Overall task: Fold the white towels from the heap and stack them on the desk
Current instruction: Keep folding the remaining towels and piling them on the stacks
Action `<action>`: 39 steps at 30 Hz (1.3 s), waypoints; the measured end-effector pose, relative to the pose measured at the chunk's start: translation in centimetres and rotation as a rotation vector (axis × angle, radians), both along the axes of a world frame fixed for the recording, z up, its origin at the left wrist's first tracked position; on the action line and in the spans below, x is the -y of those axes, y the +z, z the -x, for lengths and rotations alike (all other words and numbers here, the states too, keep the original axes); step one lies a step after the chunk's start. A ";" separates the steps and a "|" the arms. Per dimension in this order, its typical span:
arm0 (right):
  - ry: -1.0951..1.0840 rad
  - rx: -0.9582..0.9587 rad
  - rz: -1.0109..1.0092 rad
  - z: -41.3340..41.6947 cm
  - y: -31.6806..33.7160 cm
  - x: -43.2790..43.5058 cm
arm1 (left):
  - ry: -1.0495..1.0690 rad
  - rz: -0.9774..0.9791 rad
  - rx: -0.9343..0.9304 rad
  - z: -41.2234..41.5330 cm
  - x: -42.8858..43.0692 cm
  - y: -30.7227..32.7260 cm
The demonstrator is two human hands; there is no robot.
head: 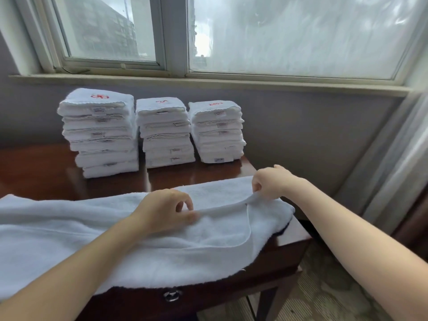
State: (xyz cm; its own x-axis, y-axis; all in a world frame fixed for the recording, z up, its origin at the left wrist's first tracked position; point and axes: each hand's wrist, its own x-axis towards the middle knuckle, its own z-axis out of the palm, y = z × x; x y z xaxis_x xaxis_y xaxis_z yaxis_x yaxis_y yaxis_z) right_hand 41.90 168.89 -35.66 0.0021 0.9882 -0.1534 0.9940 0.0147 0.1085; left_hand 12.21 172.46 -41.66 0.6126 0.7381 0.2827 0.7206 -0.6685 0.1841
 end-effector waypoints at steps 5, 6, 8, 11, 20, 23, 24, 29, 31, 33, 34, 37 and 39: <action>-0.046 -0.188 -0.169 3.2 0.1 0.6 | 0.025 -0.054 0.142 -0.2 0.5 -0.4; -0.031 -0.268 -0.155 4.1 -0.6 0.6 | 0.065 0.007 0.088 -0.3 0.6 -0.7; 0.023 -0.362 -0.030 6.0 -2.8 0.6 | 0.110 0.126 -0.108 -0.6 0.8 -2.0; 0.050 -0.285 0.028 7.8 -6.5 0.6 | 0.114 0.154 -0.189 -0.7 0.5 -3.2; 0.003 -0.293 -0.120 6.8 -8.7 -3.6 | 0.077 0.153 -0.126 -1.7 -4.7 -3.2; -0.003 -0.299 -0.137 6.1 -8.9 -5.4 | 0.066 0.146 -0.106 -2.3 -6.5 -3.1; -0.004 -0.301 -0.142 5.8 -8.9 -5.9 | 0.065 0.145 -0.105 -2.6 -7.0 -3.0; 0.001 -0.293 -0.151 4.6 -8.8 -8.0 | 0.089 0.142 -0.060 -3.9 -8.5 -2.7; 0.007 -0.296 -0.157 4.3 -8.8 -8.3 | 0.095 0.104 0.019 -3.9 -8.1 -2.6; 0.008 -0.298 -0.162 4.3 -8.7 -8.2 | 0.103 0.035 0.108 -3.5 -7.4 -2.5; 0.009 -0.295 -0.164 4.3 -8.6 -8.0 | 0.110 0.004 0.131 -3.2 -6.9 -2.3; -0.003 -0.287 -0.151 4.5 -8.2 -7.4 | 0.126 -0.044 0.115 -0.9 -5.8 -2.0; -0.013 -0.277 -0.154 5.2 -7.3 -7.1 | 0.153 -0.052 0.102 1.7 -5.3 -1.8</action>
State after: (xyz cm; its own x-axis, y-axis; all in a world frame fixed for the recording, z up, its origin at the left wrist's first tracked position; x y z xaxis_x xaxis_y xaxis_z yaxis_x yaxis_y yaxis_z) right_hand 36.70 175.98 -43.00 -0.0059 1.0000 0.0015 0.9860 0.0060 -0.1667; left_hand 10.48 177.76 -43.48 0.4601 0.8034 0.3779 0.7940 -0.5629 0.2298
